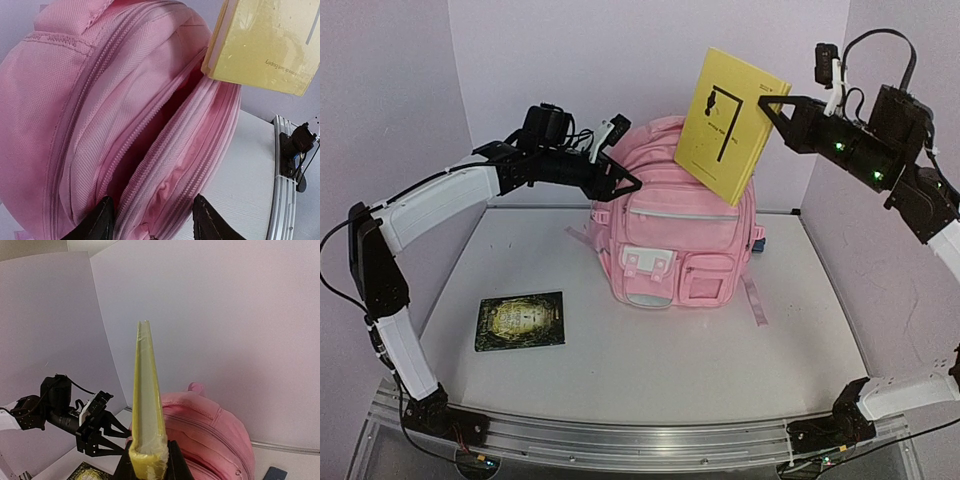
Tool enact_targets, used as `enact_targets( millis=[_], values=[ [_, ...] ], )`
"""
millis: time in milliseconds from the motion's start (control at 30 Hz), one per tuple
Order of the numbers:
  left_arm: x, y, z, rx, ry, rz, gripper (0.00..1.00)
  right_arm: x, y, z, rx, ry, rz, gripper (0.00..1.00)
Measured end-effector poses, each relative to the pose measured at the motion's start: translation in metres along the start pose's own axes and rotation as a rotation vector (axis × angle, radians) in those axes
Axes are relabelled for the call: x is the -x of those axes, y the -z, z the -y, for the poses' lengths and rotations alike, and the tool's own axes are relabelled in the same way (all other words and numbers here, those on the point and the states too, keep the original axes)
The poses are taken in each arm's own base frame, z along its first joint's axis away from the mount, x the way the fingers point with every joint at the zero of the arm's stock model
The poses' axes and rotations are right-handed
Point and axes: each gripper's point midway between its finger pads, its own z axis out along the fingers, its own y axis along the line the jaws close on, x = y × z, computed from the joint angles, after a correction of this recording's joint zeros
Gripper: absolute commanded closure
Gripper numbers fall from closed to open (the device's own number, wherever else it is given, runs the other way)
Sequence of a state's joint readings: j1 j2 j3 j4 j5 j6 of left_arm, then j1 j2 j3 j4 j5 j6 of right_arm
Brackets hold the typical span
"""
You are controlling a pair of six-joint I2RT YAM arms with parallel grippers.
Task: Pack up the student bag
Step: Place the book in the student bag.
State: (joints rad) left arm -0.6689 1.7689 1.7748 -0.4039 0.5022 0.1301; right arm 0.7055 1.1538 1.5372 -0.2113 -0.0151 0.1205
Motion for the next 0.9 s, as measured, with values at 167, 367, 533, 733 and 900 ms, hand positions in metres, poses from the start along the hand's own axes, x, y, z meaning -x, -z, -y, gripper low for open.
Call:
enact_targets(
  millis=[167, 367, 533, 733, 900],
  values=[
    [-0.006, -0.003, 0.002, -0.021, 0.010, -0.017, 0.54, -0.001, 0.000, -0.001, 0.005, 0.001, -0.004, 1.00],
    [-0.011, 0.001, 0.013, -0.032, 0.000, -0.009, 0.58, -0.003, -0.001, -0.003, 0.020, 0.020, -0.020, 1.00],
    [-0.016, 0.004, 0.029, -0.054, -0.009, -0.015, 0.63, 0.005, -0.004, -0.018, 0.097, 0.066, -0.020, 1.00],
    [-0.020, 0.009, 0.043, -0.074, -0.029, -0.024, 0.77, 0.017, -0.009, -0.041, 0.217, 0.149, -0.004, 1.00],
    [-0.025, 0.007, 0.052, -0.092, -0.061, -0.042, 0.98, 0.018, -0.019, -0.059, 0.316, 0.209, -0.003, 1.00]
  ],
)
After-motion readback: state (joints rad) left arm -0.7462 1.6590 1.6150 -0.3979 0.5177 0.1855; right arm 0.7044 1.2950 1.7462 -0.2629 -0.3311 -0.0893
